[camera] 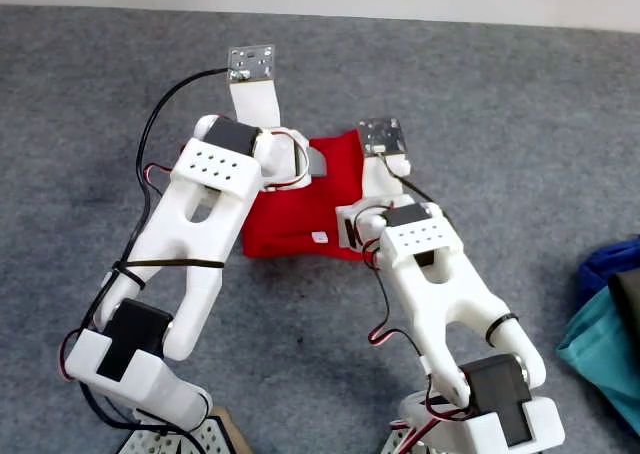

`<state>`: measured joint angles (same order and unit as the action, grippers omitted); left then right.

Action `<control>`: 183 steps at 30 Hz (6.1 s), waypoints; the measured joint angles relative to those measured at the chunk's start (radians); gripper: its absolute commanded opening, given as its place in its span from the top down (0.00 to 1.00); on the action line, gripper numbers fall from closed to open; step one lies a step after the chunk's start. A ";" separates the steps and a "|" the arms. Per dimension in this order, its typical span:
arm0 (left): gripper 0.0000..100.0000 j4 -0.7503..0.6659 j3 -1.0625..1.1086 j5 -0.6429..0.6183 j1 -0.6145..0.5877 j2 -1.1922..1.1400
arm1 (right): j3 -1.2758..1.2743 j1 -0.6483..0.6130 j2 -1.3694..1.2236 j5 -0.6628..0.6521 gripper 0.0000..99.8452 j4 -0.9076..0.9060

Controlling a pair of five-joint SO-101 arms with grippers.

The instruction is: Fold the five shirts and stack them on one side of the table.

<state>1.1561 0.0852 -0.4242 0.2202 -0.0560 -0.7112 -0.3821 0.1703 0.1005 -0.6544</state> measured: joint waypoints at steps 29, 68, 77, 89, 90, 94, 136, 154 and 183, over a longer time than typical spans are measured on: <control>0.70 -0.051 0.058 0.000 0.002 0.000 | -0.023 0.068 0.129 -0.066 0.98 0.000; 0.70 -0.071 0.058 0.000 0.008 -0.002 | -0.026 0.080 0.132 -0.103 0.99 0.046; 0.70 -0.074 0.071 0.000 0.008 -0.003 | -0.080 0.130 0.267 -0.103 0.99 -0.104; 0.70 -0.074 0.071 0.000 0.008 -0.003 | -0.328 0.130 0.569 -0.103 0.99 -0.130; 0.70 -0.074 0.072 0.000 0.008 -0.003 | -0.330 0.130 0.565 -0.103 0.98 -0.130; 0.70 -0.074 0.074 0.000 0.008 -0.003 | -0.330 0.130 0.517 -0.103 0.90 -0.130; 0.70 -0.104 0.074 0.000 0.008 -0.003 | 0.367 0.106 -0.396 0.000 0.77 -0.002; 0.70 -0.104 0.074 0.000 0.008 -0.003 | 0.841 0.104 -0.727 -0.031 0.99 -0.358; 0.70 -0.272 0.135 0.000 -0.083 -0.003 | 0.821 0.460 0.011 0.052 0.99 -0.488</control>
<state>0.8846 0.2202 -0.4242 0.1373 -0.0591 0.1097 0.0783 0.1811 0.1527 -1.1423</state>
